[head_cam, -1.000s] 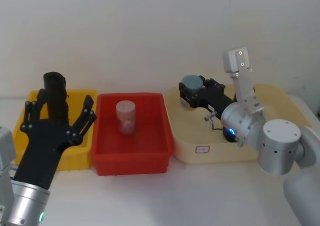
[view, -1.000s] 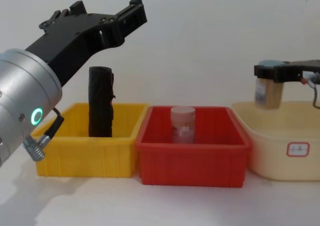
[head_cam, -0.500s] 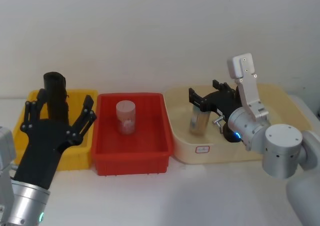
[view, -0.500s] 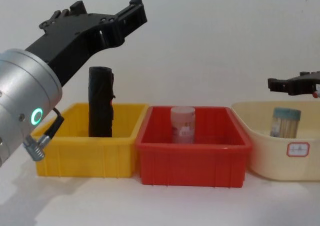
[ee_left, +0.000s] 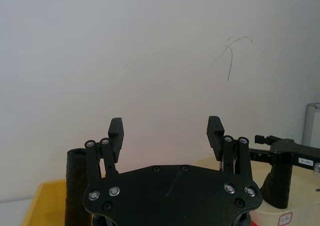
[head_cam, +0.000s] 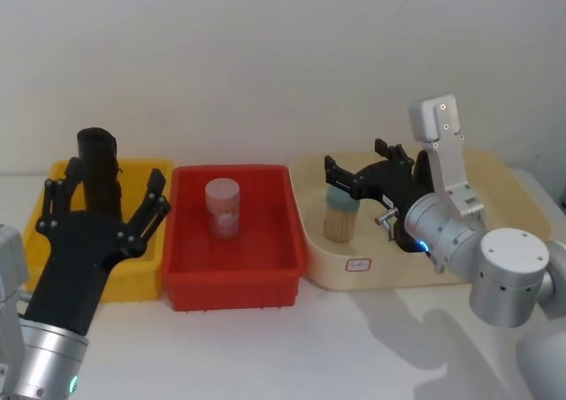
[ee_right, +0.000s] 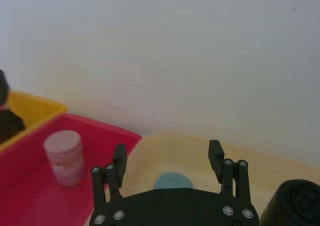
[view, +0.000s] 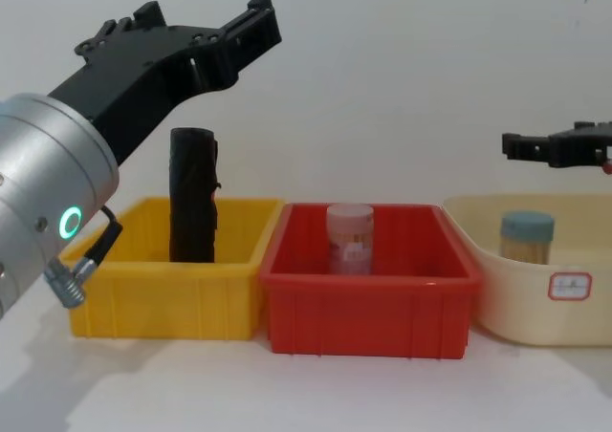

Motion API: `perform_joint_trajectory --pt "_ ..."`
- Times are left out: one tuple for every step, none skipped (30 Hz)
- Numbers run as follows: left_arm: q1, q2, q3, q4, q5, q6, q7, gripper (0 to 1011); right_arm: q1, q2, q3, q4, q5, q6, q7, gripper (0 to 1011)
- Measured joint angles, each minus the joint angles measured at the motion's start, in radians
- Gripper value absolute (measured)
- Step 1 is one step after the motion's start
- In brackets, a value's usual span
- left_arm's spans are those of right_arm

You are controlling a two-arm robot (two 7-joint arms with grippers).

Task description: Pick up the garbage bag with the one hand and transfer it to the other hand.

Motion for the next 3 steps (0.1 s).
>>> perform_joint_trajectory --pt "0.0 0.0 0.0 0.0 0.0 0.0 0.0 1001 -0.009 0.0 0.002 -0.017 0.004 0.003 0.005 1000" --pt "0.0 0.0 0.0 0.0 0.0 0.0 0.0 1001 -0.017 0.0 0.004 -0.031 0.008 0.006 0.008 1000" --pt "0.0 0.0 0.0 0.0 0.0 0.0 0.0 1001 -0.02 0.0 0.004 -0.037 0.01 0.007 0.011 1000"
